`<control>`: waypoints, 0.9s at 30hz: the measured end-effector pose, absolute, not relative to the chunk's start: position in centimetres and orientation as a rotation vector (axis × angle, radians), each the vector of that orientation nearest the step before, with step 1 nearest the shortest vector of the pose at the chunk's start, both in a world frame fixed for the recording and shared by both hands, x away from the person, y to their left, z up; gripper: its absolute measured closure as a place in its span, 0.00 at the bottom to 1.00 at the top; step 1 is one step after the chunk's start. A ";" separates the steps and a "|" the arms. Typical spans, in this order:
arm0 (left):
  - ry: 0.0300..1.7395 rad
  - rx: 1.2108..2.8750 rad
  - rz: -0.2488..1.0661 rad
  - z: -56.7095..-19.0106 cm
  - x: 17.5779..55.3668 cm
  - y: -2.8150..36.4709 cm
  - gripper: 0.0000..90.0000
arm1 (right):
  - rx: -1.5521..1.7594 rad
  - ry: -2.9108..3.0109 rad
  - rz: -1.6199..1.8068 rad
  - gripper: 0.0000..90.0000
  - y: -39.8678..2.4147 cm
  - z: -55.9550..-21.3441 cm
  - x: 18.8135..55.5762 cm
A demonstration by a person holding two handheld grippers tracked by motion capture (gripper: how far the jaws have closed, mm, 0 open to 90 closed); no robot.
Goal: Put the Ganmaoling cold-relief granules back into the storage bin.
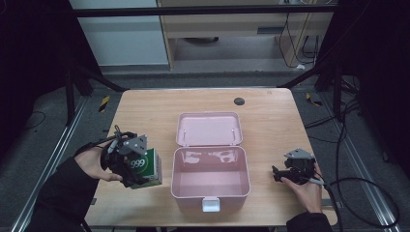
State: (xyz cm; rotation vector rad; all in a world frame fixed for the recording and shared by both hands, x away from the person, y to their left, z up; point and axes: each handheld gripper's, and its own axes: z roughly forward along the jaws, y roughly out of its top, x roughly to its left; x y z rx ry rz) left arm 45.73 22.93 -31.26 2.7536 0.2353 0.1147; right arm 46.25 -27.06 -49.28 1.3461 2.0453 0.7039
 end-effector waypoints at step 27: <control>0.132 2.734 0.105 -28.0 45.3 19.6 0.16 | 1.347 2.045 0.704 0.04 -27.2 -49.4 46.3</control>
